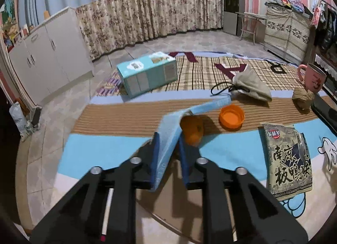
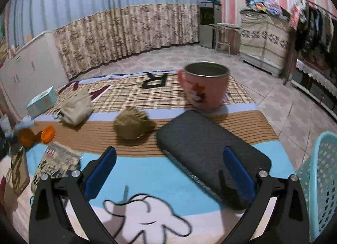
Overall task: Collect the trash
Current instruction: 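Grasp the blue plastic strip with the left tool while the right tool grasps the printed snack package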
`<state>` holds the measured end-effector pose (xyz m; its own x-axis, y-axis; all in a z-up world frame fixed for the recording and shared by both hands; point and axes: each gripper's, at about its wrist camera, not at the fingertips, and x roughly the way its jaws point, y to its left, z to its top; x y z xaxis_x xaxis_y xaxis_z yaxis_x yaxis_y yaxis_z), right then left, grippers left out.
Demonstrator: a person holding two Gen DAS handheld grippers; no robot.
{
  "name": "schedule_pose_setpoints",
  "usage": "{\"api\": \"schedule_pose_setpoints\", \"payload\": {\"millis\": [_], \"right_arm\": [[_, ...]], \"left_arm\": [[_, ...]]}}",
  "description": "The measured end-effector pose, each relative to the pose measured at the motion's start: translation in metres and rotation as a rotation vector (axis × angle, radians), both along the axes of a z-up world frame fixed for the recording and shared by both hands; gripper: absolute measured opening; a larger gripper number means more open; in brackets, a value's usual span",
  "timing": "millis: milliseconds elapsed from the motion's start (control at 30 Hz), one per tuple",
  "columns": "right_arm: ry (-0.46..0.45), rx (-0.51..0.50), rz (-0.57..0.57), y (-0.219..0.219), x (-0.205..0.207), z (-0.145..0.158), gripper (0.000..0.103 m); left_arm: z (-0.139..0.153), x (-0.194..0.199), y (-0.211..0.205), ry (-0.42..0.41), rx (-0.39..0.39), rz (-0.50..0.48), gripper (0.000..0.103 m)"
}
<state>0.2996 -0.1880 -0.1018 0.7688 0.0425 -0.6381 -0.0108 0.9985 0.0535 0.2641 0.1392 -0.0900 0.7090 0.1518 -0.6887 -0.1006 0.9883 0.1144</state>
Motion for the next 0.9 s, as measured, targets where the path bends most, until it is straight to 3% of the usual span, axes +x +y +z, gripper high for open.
{"api": "schedule_pose_setpoints", "payload": {"millis": [67, 267, 567, 633, 700, 767, 900], "right_arm": [[-0.001, -0.020, 0.027, 0.012, -0.003, 0.000, 0.099], [0.029, -0.060, 0.117, 0.052, -0.012, -0.004, 0.099], [0.108, -0.065, 0.206, 0.091, -0.029, -0.014, 0.096], [0.143, -0.083, 0.223, 0.099, -0.027, -0.020, 0.073], [0.189, -0.079, 0.256, 0.107, -0.024, -0.029, 0.061], [0.192, -0.071, 0.261, 0.109, -0.022, -0.028, 0.057], [0.197, -0.055, 0.292, 0.117, -0.022, -0.027, 0.032]], "left_arm": [[0.003, -0.001, -0.003, -0.014, 0.042, 0.011, 0.006], [0.020, -0.007, 0.000, -0.082, 0.084, 0.040, 0.006], [0.032, -0.011, -0.001, -0.117, 0.125, 0.042, 0.006], [0.035, -0.011, -0.001, -0.123, 0.113, 0.039, 0.006], [0.037, -0.011, -0.001, -0.127, 0.106, 0.035, 0.006], [0.038, -0.012, -0.002, -0.129, 0.105, 0.029, 0.006], [0.038, -0.013, -0.003, -0.132, 0.101, 0.023, 0.006]]}}
